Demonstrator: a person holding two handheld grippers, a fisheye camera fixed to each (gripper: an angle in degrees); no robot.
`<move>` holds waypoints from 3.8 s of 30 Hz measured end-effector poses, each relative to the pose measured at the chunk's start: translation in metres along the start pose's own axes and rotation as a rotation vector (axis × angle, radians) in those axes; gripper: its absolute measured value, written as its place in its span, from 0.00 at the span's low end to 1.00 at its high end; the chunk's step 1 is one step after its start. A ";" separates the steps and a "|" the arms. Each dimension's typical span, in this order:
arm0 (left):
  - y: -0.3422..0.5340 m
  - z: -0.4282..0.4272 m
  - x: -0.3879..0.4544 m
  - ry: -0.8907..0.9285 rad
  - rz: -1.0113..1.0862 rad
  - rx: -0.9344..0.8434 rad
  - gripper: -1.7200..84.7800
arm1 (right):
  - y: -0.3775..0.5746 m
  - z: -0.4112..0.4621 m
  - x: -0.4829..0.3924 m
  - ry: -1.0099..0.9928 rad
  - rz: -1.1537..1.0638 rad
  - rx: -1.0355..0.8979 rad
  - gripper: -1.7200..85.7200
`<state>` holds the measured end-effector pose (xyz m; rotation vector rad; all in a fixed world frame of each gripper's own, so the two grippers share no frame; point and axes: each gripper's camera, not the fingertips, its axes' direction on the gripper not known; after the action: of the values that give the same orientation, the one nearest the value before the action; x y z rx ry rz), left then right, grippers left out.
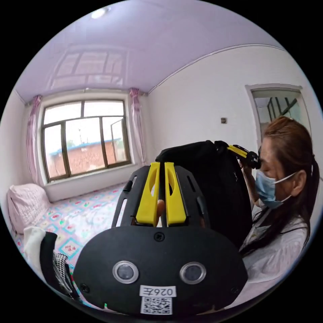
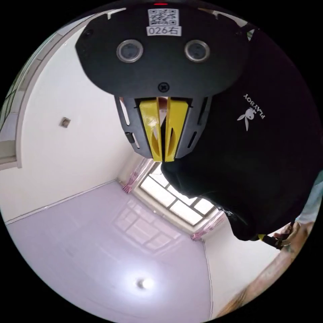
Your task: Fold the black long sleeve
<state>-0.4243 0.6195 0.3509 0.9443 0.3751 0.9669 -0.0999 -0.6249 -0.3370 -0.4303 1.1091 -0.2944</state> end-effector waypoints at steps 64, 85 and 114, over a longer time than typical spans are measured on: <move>0.297 0.405 -0.133 0.175 -0.124 -1.106 0.01 | 0.770 0.202 -0.594 -0.655 0.541 -1.299 0.01; 0.320 0.395 -0.193 0.363 -0.124 -0.996 0.01 | 0.624 0.156 -0.737 -0.614 0.212 -1.056 0.01; 0.258 0.561 -0.096 0.997 -0.242 -0.945 0.18 | 0.641 0.075 -0.389 -0.105 0.774 -1.157 0.02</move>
<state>-0.2483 0.3125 0.8655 -0.4875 0.7397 1.1612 -0.1851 0.1232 -0.3037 -0.9573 1.1733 1.0987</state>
